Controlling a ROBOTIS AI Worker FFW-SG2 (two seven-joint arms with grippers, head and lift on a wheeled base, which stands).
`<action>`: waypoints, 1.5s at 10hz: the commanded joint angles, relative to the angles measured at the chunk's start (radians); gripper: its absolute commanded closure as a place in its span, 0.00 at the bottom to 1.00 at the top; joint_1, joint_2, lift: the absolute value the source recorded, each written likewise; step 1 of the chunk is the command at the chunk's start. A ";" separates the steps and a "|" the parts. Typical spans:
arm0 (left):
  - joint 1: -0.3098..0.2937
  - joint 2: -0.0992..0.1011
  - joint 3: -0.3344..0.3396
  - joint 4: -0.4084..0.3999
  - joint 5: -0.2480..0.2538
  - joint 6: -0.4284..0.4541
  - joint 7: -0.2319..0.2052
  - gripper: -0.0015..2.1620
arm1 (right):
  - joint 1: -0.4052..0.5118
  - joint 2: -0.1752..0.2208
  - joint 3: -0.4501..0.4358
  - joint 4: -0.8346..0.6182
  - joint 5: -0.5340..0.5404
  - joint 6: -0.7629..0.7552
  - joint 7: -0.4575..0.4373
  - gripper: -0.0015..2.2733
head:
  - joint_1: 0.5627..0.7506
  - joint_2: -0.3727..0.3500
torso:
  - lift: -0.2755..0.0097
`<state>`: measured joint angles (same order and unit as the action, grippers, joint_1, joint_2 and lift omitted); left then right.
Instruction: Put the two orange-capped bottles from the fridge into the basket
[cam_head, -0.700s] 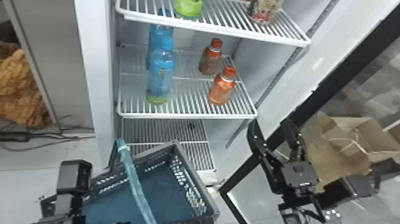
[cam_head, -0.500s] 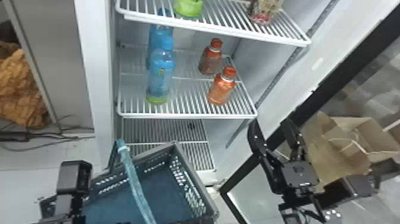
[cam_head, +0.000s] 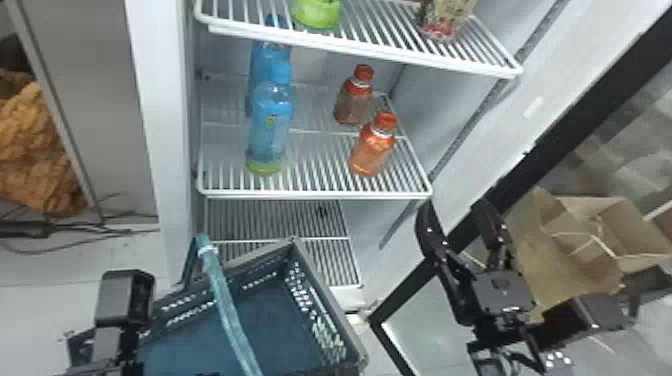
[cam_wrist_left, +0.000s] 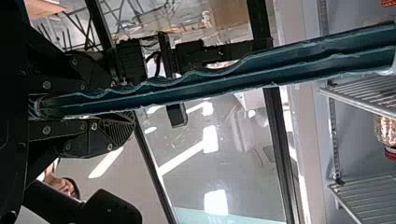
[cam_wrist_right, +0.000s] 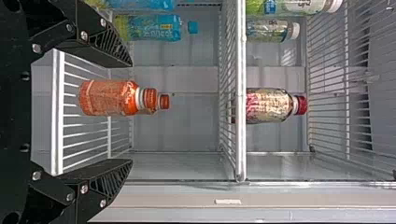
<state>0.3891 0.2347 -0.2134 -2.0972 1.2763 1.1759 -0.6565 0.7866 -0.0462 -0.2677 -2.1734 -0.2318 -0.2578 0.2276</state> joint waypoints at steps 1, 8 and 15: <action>0.001 -0.002 0.002 0.000 0.000 0.000 0.000 0.54 | -0.028 -0.001 -0.002 0.034 0.006 -0.007 0.001 0.16 | 0.70 0.03 | 0.14; 0.004 -0.003 0.004 0.000 0.002 0.000 0.000 0.54 | -0.288 -0.047 0.044 0.329 0.054 -0.074 0.025 0.15 | 0.70 0.03 | 0.14; -0.006 -0.003 0.000 0.000 0.002 0.000 0.001 0.54 | -0.539 -0.080 0.110 0.594 0.066 -0.120 0.018 0.07 | 0.70 0.03 | 0.14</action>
<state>0.3845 0.2316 -0.2134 -2.0970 1.2783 1.1756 -0.6551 0.2678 -0.1205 -0.1676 -1.5971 -0.1639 -0.3765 0.2461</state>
